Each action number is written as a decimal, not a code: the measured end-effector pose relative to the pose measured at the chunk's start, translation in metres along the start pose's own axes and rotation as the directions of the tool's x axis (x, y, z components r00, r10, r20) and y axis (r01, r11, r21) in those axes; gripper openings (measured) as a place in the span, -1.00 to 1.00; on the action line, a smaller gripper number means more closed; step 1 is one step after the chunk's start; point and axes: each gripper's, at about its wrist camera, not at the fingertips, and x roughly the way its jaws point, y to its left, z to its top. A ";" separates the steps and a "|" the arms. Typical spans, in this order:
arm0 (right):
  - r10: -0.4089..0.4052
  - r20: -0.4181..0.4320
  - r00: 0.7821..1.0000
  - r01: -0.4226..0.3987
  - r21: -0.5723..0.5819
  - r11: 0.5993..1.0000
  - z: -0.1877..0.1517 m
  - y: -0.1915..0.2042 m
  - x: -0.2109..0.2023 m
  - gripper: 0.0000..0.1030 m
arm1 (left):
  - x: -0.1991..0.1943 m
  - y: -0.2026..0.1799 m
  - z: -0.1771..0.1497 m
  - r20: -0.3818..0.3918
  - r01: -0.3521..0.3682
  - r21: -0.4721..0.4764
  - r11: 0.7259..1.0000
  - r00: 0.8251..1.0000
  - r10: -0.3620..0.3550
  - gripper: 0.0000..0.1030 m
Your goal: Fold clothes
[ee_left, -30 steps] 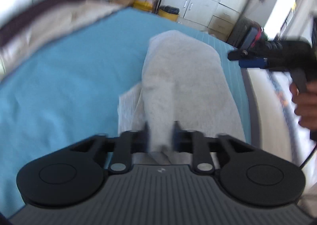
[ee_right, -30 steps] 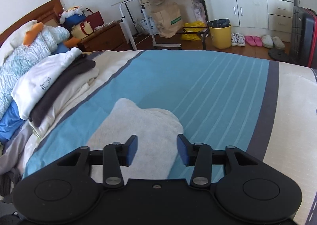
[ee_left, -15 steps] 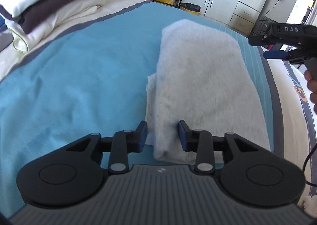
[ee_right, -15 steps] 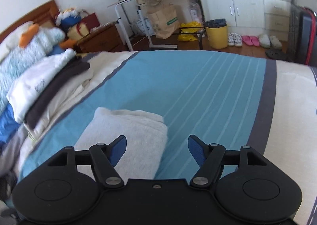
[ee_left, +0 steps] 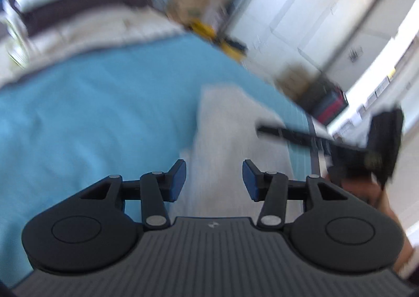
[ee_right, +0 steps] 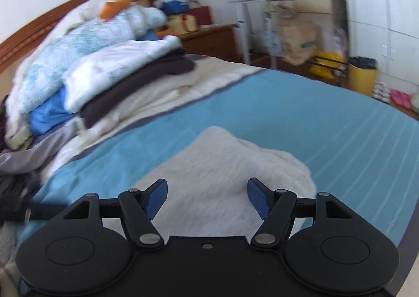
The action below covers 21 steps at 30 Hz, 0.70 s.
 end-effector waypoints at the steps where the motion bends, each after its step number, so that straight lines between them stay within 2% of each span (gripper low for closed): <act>1: -0.003 0.009 1.000 0.003 0.022 1.000 -0.001 -0.004 0.002 0.38 | 0.009 -0.001 -0.005 -0.029 -0.025 0.009 1.000 0.999 0.025 -0.10; 3: -0.014 0.005 1.000 0.014 0.067 0.998 -0.003 -0.013 0.009 0.33 | 0.025 0.001 -0.015 -0.063 -0.075 0.014 0.997 0.995 0.076 -0.10; 5: -0.029 -0.011 1.000 0.030 0.080 0.996 -0.007 -0.017 0.018 0.29 | 0.037 0.010 -0.021 -0.089 -0.075 -0.028 0.997 0.993 0.072 -0.08; 11: -0.080 -0.024 0.996 0.081 0.022 0.996 -0.010 -0.007 0.029 0.31 | 0.040 0.017 -0.015 -0.121 -0.077 -0.035 0.996 0.990 0.073 -0.04; 14: -0.081 -0.054 0.995 0.087 0.112 0.990 0.001 -0.016 0.020 0.28 | 0.032 0.017 -0.012 -0.119 -0.095 -0.027 0.995 0.989 0.091 0.10; 15: -0.113 -0.059 0.992 0.121 0.158 0.980 0.004 -0.019 0.015 0.28 | 0.023 0.015 -0.013 -0.110 -0.108 -0.014 0.994 0.988 0.106 0.18; 16: -0.245 -0.080 0.966 0.256 0.187 0.948 0.006 -0.021 0.009 0.34 | 0.020 0.015 -0.013 -0.100 -0.120 0.000 0.993 0.988 0.119 0.22; 17: -0.371 -0.105 0.923 0.385 0.213 0.898 0.008 -0.022 0.003 0.65 | 0.017 0.015 -0.013 -0.091 -0.138 0.010 0.990 0.986 0.138 0.29; 18: -0.481 -0.131 0.867 0.498 0.236 0.834 0.009 -0.024 -0.003 0.75 | 0.016 0.016 -0.014 -0.088 -0.154 0.010 0.988 0.984 0.155 0.40; 21: -0.499 -0.181 0.847 0.530 0.346 0.774 -0.005 -0.044 -0.028 0.78 | 0.014 0.021 -0.014 -0.091 -0.148 -0.028 0.989 0.985 0.145 0.43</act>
